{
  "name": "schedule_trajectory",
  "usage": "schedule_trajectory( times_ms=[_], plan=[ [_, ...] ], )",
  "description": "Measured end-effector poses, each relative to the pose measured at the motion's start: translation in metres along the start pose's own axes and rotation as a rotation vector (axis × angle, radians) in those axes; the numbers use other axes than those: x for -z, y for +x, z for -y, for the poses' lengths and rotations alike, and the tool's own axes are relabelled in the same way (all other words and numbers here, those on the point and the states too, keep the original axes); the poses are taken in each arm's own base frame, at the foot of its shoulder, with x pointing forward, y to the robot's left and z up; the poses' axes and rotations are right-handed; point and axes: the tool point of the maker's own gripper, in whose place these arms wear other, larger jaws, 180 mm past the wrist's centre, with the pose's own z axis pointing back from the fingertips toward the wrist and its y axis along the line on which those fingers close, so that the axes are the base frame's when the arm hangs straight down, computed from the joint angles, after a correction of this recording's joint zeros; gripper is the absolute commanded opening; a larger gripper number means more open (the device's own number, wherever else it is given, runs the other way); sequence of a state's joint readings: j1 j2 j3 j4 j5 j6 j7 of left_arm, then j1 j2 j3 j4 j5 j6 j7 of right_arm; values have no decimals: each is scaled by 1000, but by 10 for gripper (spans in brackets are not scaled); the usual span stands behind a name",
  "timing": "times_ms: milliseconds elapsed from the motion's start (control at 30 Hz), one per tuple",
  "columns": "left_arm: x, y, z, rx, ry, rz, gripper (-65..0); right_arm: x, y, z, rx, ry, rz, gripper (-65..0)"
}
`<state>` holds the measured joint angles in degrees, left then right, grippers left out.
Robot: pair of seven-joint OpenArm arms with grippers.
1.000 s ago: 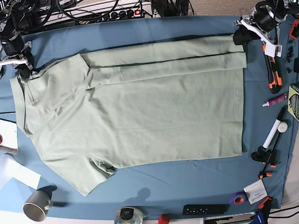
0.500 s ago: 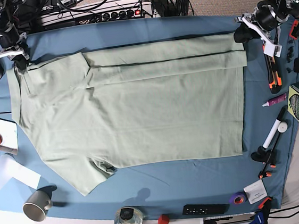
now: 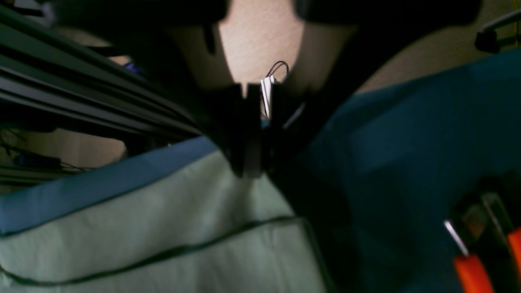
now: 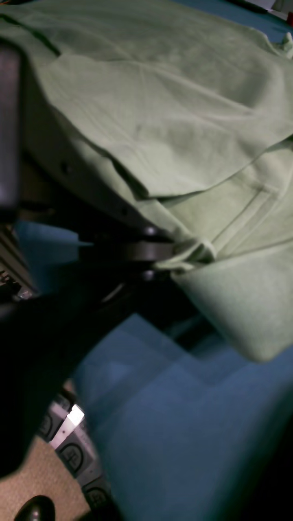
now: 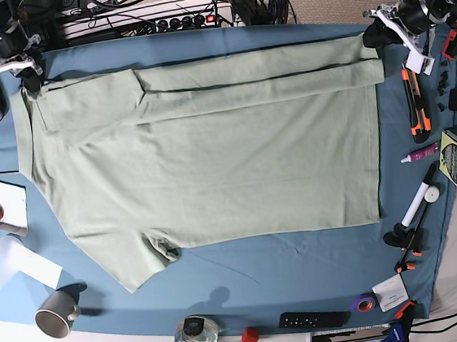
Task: Fold the T-shirt properly
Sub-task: 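Grasp the folded edge again with both grippers, then pull the shirt edge with both grippers to straighten it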
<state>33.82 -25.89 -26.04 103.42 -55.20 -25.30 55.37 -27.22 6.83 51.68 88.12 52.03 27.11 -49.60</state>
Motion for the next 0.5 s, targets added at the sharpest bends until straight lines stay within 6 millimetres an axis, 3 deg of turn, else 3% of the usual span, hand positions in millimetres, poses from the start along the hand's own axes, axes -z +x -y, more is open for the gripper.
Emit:
schedule_trajectory(
  times_ms=[233, 500],
  plan=[
    [-2, -4, -1, -9, 1, -8, -650, -15, -11, 10, 9, -11, -23, -650],
    [-17, -9, -16, -34, 46, -10, -650, -27, -16, 20, 5, -28, -48, -650]
  ],
)
